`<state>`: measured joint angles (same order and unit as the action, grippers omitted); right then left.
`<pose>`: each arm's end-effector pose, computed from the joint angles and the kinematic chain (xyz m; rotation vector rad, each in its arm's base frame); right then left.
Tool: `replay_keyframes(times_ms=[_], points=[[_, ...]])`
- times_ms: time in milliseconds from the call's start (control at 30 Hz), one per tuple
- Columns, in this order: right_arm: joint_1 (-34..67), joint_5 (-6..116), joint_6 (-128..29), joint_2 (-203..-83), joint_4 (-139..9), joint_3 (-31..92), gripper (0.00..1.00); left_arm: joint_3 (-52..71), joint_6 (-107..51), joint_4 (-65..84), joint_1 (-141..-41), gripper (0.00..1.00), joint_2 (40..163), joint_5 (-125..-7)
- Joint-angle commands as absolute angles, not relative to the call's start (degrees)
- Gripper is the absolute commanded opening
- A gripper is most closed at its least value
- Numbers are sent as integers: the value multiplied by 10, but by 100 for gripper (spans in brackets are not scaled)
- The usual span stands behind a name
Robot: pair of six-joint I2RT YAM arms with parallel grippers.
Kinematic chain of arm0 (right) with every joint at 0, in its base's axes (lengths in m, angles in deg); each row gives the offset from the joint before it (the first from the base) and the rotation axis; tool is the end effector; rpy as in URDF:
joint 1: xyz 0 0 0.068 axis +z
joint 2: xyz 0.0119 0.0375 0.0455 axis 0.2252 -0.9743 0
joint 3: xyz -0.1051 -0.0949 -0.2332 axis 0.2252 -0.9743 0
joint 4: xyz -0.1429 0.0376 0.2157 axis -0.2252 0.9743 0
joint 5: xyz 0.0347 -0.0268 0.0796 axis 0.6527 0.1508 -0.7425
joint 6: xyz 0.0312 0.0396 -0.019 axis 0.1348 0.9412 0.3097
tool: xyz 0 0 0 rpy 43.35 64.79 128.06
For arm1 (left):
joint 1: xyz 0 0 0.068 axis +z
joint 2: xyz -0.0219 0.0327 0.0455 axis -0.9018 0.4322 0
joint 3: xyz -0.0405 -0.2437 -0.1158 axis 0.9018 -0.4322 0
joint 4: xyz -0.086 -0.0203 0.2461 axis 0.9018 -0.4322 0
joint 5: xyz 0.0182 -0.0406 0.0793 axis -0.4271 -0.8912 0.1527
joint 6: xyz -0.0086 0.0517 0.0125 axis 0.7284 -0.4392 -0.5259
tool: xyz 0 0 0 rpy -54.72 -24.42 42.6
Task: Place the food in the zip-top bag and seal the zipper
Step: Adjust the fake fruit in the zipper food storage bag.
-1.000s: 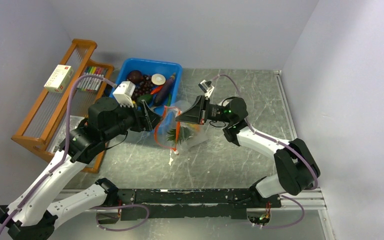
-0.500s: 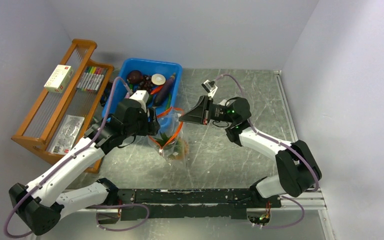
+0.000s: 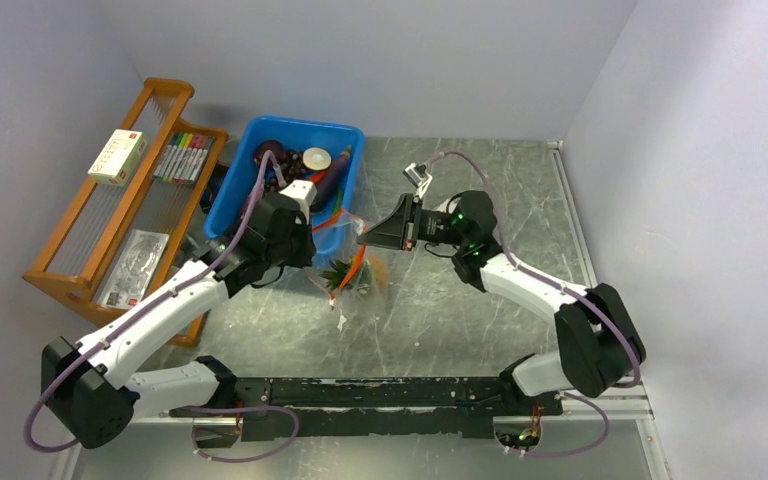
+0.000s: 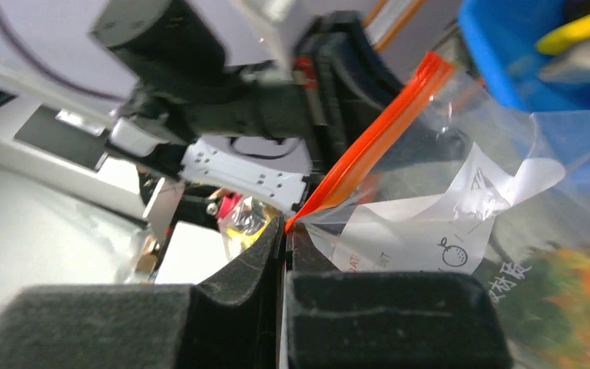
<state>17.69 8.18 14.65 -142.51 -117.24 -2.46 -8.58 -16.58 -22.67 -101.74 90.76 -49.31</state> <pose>0.2423 0.1775 0.2958 -0.4109 1.7564 1.9915 0.1954 -0.1426 0.2958 0.2123 2.2927 -0.3797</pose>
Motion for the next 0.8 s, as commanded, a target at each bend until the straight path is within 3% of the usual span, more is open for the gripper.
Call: replay_keyframes(times_ms=[0,133,233,467,633,767], points=[[170,165,-46,-1390,-902,29,0,-22,-170,-217,-1016,7,889,-501],[170,289,-184,-1373,-683,87,0,14,-157,-163,-1016,7,870,-611],[170,359,-232,-1359,-606,114,0,24,-150,-124,-1016,7,874,-670],[170,412,-250,-1326,-579,116,0,-3,-160,-84,-1016,7,920,-659],[170,371,-244,-1330,-521,201,0,33,-156,-94,-1016,7,944,-655],[172,388,-222,-1270,-568,186,0,50,-156,-80,-1014,7,941,-666]])
